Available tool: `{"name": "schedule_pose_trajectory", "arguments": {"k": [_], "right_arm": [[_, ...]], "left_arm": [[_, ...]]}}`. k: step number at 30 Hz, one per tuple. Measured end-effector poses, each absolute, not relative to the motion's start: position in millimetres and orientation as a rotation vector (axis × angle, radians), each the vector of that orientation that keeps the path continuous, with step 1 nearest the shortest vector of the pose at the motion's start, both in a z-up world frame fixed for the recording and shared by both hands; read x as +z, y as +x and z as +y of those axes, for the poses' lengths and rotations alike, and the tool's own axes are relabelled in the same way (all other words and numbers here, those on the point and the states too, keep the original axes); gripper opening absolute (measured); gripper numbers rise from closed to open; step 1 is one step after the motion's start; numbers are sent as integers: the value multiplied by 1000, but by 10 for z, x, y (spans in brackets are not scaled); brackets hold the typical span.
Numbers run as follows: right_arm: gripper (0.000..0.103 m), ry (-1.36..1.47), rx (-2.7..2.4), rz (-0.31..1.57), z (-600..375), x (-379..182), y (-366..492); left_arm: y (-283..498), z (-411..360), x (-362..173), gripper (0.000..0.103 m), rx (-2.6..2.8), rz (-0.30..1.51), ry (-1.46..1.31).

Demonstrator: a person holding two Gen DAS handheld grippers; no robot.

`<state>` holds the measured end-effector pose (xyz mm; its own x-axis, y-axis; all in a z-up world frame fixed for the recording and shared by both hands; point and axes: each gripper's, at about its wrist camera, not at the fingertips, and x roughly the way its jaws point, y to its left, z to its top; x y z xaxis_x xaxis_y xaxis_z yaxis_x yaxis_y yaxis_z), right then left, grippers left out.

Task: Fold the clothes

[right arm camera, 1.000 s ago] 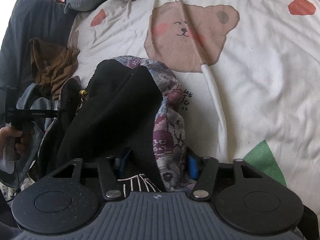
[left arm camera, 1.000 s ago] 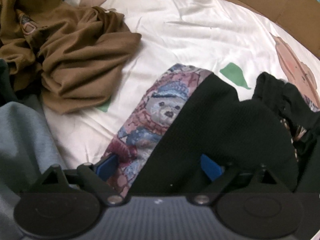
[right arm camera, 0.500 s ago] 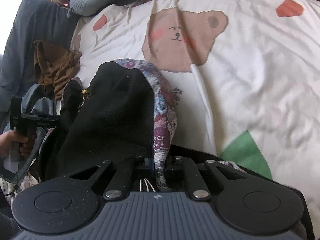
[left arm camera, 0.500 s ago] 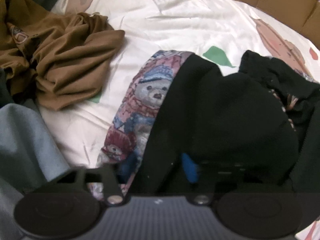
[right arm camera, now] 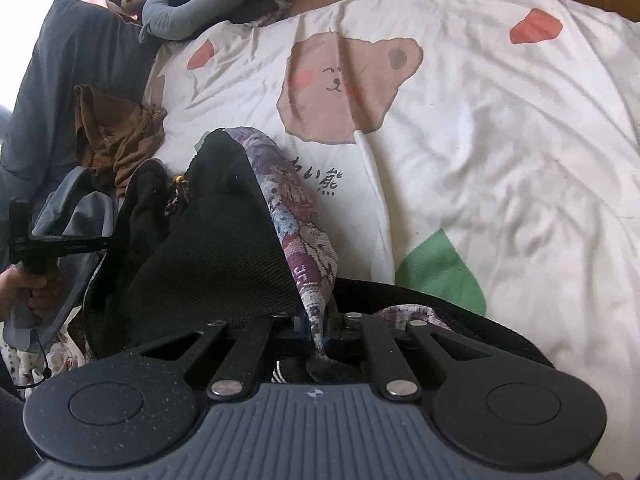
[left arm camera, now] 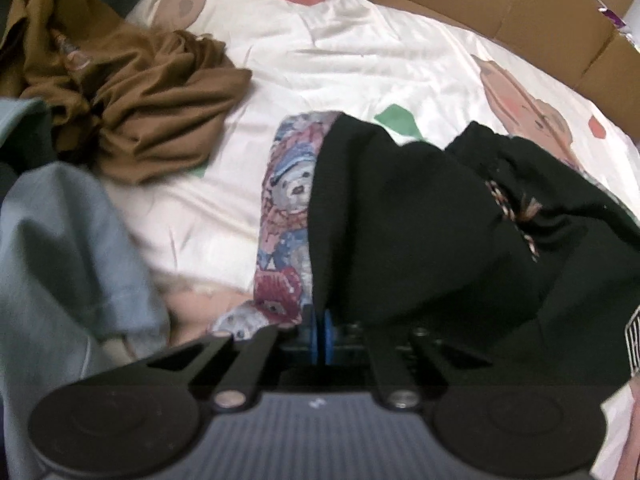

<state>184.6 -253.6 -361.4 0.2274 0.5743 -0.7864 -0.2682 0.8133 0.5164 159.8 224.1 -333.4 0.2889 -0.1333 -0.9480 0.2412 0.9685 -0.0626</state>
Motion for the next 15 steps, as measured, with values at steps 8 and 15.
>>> {"name": "schedule_pose_trajectory", "arguments": {"k": [8, 15], "right_arm": [[2, 282, 570, 1235, -2627, -3560, 1746], [2, 309, 532, 1284, -2726, -3621, 1643]], "left_arm": [[1231, 2371, -3337, 4, -226, 1342, 51], [891, 2511, -3443, 4, -214, 1421, 24]]}}
